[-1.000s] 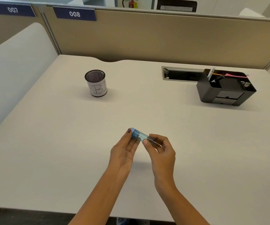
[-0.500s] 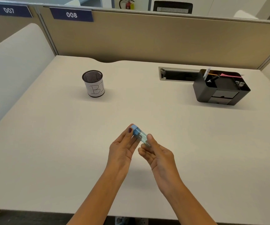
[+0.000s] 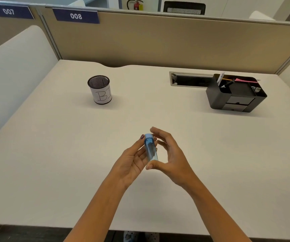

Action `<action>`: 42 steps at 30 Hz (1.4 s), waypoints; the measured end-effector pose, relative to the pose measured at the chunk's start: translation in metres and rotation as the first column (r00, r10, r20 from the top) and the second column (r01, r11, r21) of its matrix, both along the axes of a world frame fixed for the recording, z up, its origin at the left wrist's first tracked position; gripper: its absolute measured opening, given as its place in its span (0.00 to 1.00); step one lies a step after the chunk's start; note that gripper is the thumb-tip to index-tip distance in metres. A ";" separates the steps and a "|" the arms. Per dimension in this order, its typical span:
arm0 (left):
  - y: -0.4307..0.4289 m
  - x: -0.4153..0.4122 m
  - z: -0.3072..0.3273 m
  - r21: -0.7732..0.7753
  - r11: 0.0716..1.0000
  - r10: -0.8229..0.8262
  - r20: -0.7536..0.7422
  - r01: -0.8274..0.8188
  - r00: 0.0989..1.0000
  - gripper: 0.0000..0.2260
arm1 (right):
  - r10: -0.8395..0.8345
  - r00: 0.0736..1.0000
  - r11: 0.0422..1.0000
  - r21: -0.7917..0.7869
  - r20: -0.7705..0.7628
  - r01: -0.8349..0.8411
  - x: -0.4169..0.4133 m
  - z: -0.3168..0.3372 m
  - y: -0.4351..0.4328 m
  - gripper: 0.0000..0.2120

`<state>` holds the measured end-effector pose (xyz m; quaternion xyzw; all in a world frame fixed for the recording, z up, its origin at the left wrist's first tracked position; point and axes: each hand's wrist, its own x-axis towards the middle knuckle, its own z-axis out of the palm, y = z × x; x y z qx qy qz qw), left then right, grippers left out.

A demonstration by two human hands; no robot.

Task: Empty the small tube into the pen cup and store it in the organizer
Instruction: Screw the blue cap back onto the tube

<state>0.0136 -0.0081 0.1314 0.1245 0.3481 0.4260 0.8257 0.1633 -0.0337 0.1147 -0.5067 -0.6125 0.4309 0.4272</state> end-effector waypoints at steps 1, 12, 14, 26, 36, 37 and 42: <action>0.000 0.000 0.001 -0.007 1.000 -0.011 -0.001 0.011 1.000 0.10 | 0.025 1.000 1.000 -0.002 0.015 -0.025 0.000 0.000 0.001 0.42; -0.004 0.002 0.001 -0.036 0.998 -0.043 -0.019 0.043 0.999 0.12 | -0.047 0.998 0.997 0.064 0.050 0.044 -0.004 0.003 -0.005 0.41; -0.004 0.002 0.001 -0.052 0.998 -0.041 -0.008 0.041 0.999 0.12 | -0.061 0.996 0.995 0.078 0.058 0.056 -0.004 0.003 -0.006 0.40; -0.005 0.004 0.001 -0.054 0.998 -0.019 0.009 0.019 1.000 0.13 | -0.060 0.998 0.995 0.075 0.019 0.059 -0.005 0.002 -0.009 0.40; 0.005 0.004 -0.010 0.100 0.989 0.116 -0.052 -0.110 0.992 0.13 | -0.202 0.978 0.979 0.029 -0.045 0.204 -0.009 -0.006 -0.018 0.25; 0.006 0.004 -0.011 0.113 0.986 0.130 -0.048 -0.124 0.990 0.14 | -0.239 0.970 0.970 0.033 -0.036 0.240 -0.009 -0.007 -0.018 0.22; 0.009 0.007 -0.017 0.174 0.975 0.157 -0.097 -0.138 0.983 0.18 | -0.349 0.936 0.937 -0.026 -0.042 0.349 -0.009 -0.017 -0.016 0.14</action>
